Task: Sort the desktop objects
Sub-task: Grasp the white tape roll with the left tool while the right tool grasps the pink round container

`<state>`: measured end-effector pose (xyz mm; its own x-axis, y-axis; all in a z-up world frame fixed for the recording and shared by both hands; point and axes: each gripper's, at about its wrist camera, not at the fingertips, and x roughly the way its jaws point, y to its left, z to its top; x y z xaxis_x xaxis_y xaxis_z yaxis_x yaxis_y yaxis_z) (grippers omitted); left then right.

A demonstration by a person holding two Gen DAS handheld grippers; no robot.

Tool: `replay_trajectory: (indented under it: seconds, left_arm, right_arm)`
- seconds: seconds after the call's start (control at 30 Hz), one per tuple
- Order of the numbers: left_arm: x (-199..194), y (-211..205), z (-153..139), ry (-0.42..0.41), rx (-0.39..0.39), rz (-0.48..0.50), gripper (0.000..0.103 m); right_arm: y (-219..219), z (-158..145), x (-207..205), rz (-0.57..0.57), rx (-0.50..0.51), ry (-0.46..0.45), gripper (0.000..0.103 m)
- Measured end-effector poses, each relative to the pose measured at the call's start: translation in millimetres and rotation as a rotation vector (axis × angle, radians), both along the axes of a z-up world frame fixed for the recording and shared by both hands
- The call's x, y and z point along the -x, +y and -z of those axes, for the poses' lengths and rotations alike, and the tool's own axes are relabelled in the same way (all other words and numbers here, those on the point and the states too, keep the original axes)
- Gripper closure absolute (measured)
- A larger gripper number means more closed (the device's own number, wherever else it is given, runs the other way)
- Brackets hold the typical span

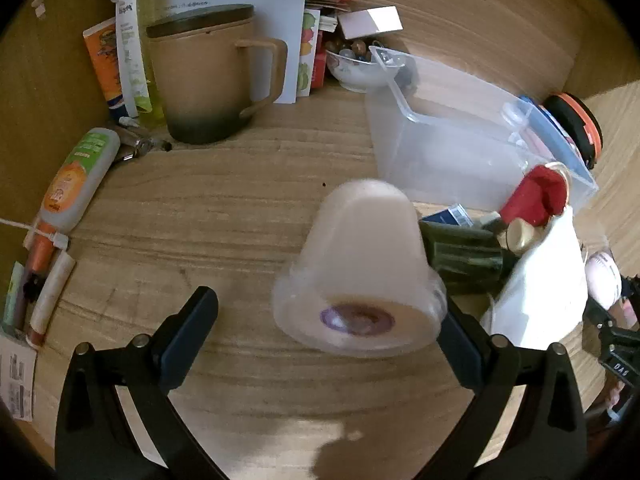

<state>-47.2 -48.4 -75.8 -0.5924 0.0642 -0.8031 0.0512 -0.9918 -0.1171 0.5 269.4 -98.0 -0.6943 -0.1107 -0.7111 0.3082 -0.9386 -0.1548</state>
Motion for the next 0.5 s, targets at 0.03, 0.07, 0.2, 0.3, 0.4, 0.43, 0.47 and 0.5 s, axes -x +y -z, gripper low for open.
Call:
replay_trajectory:
  seconds: [0.03,0.07,0.2,0.3,0.4,0.43,0.47,0.5]
  left_arm:
    - [1.8,-0.5,-0.2,0.000,0.000,0.001,0.000]
    - [4.6,-0.6,-1.0,-0.003,-0.003,0.002,0.000]
    - [8.8,1.2,-2.7,-0.006,-0.008,0.025,0.017]
    - [11.5,2.9,-2.3,-0.001,0.009,0.021,0.028]
    - [14.5,4.4,3.6,-0.025,0.030,0.023,0.034]
    - [13.9,5.2,3.3,-0.019,0.041,0.023,0.034]
    - [13.2,6.1,3.5,-0.019,0.052,0.027,0.034]
    - [13.2,6.9,3.6,-0.020,0.060,0.034,0.035]
  right_arm:
    - [-1.0,1.0,1.1,-0.005,-0.005,-0.003,0.037]
    - [-1.8,1.3,2.3,-0.009,-0.007,-0.006,0.039]
    - [-2.0,2.0,6.4,-0.025,-0.001,-0.015,0.047]
    - [0.1,2.3,7.6,-0.022,0.008,-0.012,0.047]
    - [2.9,2.1,8.4,-0.016,0.026,-0.009,0.047]
    - [5.1,1.9,8.8,-0.015,0.041,-0.012,0.047]
    - [7.4,1.4,9.4,-0.012,0.053,-0.017,0.047]
    - [10.6,0.8,10.5,-0.004,0.073,-0.025,0.047]
